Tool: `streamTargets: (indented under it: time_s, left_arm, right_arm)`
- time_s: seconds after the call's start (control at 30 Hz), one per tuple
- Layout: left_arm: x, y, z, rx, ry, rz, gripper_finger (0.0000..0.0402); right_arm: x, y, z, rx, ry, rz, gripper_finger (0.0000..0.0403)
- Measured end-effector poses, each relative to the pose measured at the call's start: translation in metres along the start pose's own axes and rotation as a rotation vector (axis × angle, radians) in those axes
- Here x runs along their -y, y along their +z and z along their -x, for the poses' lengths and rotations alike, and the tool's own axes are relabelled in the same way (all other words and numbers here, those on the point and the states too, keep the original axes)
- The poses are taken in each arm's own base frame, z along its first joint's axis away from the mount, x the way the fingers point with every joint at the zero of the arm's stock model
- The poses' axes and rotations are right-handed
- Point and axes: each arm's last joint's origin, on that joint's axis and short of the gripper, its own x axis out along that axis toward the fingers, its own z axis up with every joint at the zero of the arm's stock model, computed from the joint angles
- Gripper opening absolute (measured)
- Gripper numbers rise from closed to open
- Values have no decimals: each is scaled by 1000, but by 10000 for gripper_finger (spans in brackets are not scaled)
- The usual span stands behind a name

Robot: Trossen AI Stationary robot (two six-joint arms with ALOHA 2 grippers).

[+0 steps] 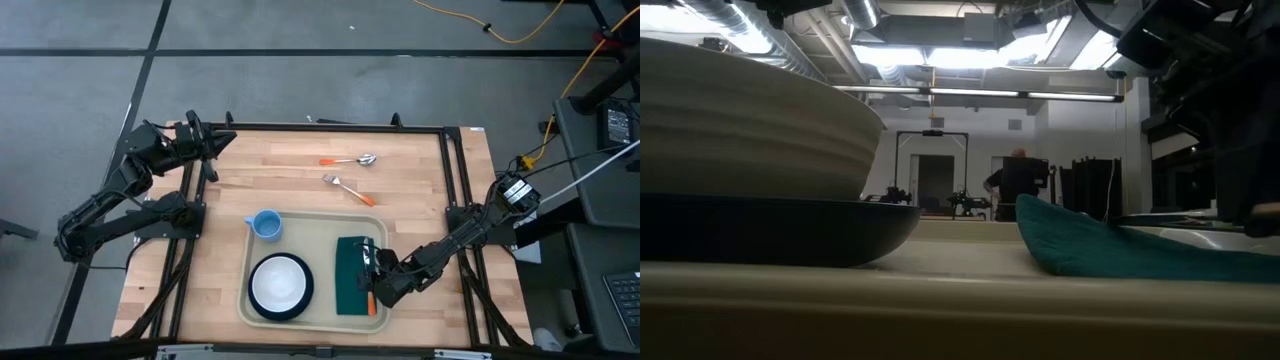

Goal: Set up tray
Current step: Put the orange knife on top of the green napkin on the gray tray, then put the orange fork on top of the napkin to the left of the orange knife

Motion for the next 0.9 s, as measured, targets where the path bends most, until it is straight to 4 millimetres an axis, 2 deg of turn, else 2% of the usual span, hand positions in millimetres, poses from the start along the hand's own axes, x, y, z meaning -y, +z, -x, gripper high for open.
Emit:
streamTargets:
  time_s: [0.23,0.6,0.73,0.9]
  left_arm:
    - [0,0,0,1,0,0,4]
    - [0,0,0,1,0,0,4]
    - [0,1,0,15,1,-4,4]
    - [0,4,0,34,1,-8,4]
  right_arm:
    - [-1,0,0,-4,8,2,90]
    - [-2,-1,0,-7,26,27,96]
    - [-14,-3,1,64,192,103,96]
    - [-34,-2,8,283,448,165,96]
